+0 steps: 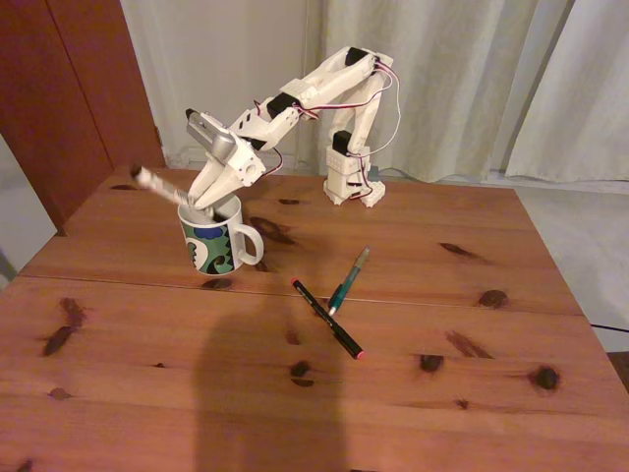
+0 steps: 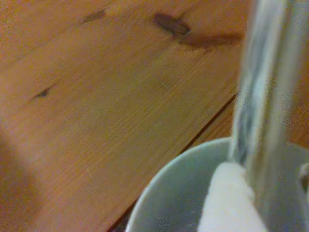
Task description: Clean up the desk and place the pens and markers into the cup
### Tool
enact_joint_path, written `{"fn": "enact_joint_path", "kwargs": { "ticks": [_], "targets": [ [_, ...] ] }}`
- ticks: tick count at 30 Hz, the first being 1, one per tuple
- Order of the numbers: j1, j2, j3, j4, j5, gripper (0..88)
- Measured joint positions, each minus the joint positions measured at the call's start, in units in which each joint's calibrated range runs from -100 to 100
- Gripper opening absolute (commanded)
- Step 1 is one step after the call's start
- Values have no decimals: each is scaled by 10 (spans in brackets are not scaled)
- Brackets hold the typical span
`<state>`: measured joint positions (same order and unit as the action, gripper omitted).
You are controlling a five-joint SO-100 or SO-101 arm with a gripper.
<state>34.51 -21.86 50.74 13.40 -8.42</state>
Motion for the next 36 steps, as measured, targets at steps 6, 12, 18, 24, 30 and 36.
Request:
{"fn": "enact_joint_path", "kwargs": {
  "ticks": [6,12,18,24,30,36],
  "targets": [
    [-2,0,0,0,0,124],
    [-34,0,0,0,0,2],
    [-77,-20,0,22,0,8],
    [-120,-80,-71,205,0,8],
    [-174,-92,-192,432,0,8],
    [-246,-92,-238,541,0,8]
  ]
}}
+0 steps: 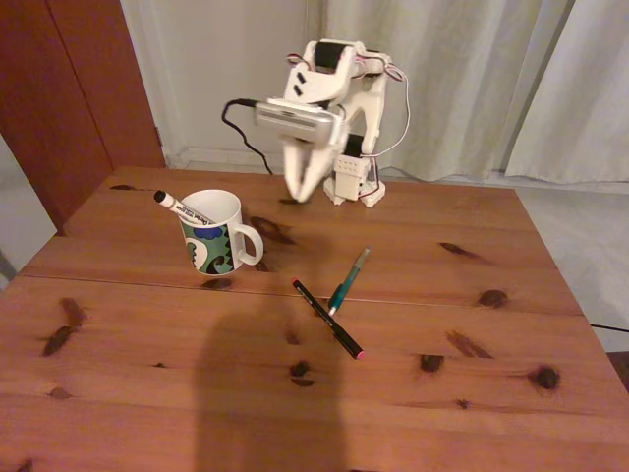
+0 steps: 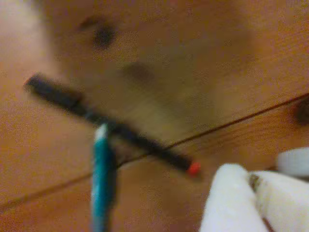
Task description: Clean up the desk and place the pens and markers into the cup
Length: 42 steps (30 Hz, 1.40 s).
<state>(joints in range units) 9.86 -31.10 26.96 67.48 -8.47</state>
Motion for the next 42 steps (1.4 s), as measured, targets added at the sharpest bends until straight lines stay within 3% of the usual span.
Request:
{"fn": "enact_joint_path", "kwargs": {
  "ticks": [21,27,42],
  "targets": [
    [-149,177,-15,-1,0,8],
    [-153,211,-15,-1,0,8],
    [-146,275,-16,-20,-54,8]
  ]
}}
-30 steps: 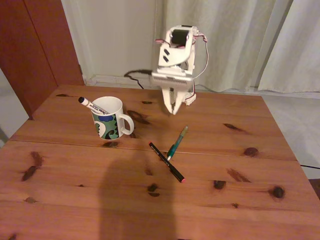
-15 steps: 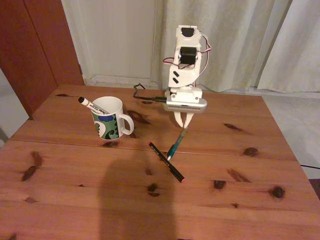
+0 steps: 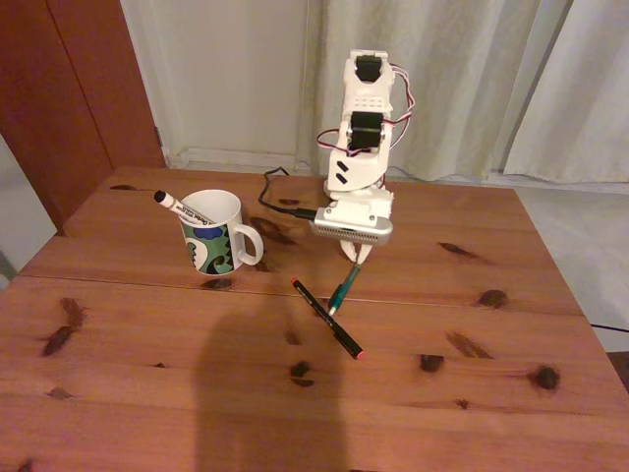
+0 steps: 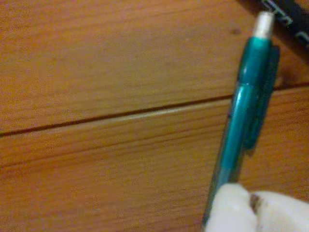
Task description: Clean up the desk and place the pens and markers into the cup
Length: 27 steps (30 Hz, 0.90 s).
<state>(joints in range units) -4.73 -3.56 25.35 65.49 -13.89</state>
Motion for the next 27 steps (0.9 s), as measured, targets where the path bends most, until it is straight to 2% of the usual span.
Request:
{"fn": "enact_joint_path", "kwargs": {
  "ticks": [11,17,27],
  "targets": [
    [1,41,0,-31,-12,22],
    [-1,43,0,-31,-10,127],
    [-12,44,23,-31,-6,127]
  ]
}}
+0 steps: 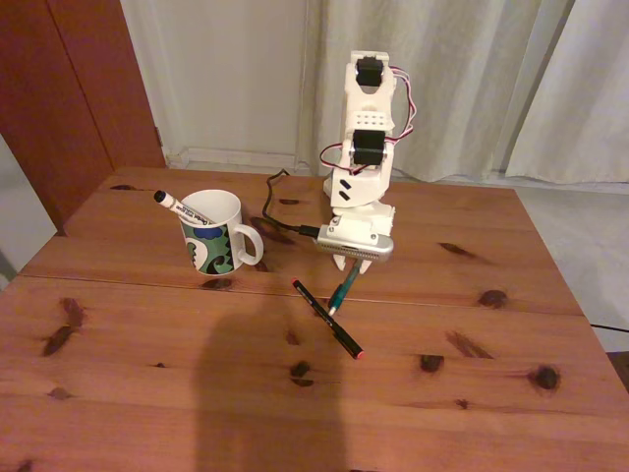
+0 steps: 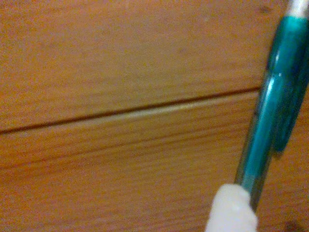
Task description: Clean up the desk and place the pens and markers into the cup
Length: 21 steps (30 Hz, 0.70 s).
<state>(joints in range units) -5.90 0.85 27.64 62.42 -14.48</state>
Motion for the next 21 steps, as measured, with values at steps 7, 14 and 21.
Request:
{"fn": "enact_joint_path", "kwargs": {
  "ticks": [7,14,21],
  "targets": [
    [-2,-1,40,-39,2,127],
    [-1,-1,84,-98,2,127],
    [-1,-1,103,-103,15,127]
  ]
}}
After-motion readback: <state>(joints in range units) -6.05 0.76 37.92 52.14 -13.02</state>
